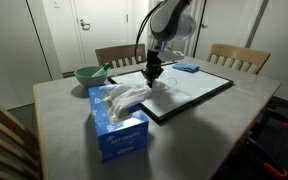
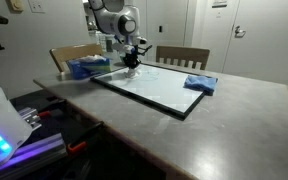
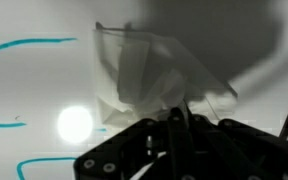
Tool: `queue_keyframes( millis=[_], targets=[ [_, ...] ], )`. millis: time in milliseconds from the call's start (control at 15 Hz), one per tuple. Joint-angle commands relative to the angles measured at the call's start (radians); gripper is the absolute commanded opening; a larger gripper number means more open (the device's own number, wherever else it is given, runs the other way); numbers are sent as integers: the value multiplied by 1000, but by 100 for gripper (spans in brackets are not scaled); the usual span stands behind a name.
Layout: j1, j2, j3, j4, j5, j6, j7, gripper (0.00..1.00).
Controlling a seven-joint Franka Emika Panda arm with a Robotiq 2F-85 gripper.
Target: Pick up the wipe and rub the white board
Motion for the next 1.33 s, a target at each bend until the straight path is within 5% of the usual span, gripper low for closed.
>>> queue_keyframes(
  millis=[0,1267],
  targets=[
    [-27,53,9,-93,49,64,-2,0],
    [-26,-28,-112,-251,18,69,87,0]
  ],
)
